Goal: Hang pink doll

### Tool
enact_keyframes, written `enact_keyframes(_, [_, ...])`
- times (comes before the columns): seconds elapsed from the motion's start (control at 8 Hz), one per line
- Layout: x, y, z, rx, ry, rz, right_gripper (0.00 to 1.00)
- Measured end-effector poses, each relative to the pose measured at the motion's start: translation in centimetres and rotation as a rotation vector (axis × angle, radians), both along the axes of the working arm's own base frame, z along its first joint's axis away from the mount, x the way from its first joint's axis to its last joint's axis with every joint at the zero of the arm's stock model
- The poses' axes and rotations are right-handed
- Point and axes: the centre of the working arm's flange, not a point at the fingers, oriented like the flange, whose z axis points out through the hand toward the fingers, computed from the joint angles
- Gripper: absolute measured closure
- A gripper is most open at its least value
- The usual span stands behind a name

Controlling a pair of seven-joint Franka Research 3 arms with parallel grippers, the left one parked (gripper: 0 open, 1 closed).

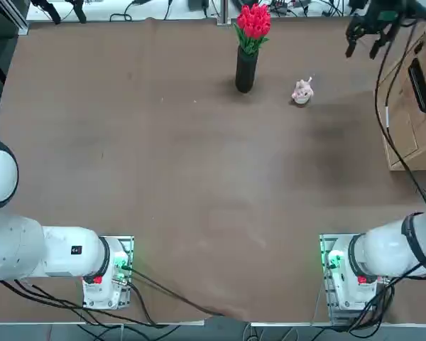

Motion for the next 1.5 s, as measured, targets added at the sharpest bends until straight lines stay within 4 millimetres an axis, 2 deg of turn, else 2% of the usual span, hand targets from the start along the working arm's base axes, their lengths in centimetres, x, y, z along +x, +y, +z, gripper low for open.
enact_keyframes(0.25, [1.0,5.9,-2.9,-0.043,0.022,-0.159,0.0])
enact_keyframes(0.5, [2.0,10.8,-6.0,-0.077,-0.02,-0.345,0.0])
enact_keyframes(0.75, [3.4,14.8,-11.0,-0.103,-0.077,-0.565,0.0])
enact_keyframes(1.0, [4.4,16.9,-17.1,-0.144,-0.116,-0.721,0.0])
enact_keyframes(1.12, [4.7,17.3,-19.8,-0.173,-0.148,-0.771,0.0])
enact_keyframes(1.38, [4.9,17.2,-24.2,-0.224,-0.168,-0.818,0.0])
enact_keyframes(1.5, [4.8,16.9,-25.4,-0.245,-0.164,-0.826,0.0])
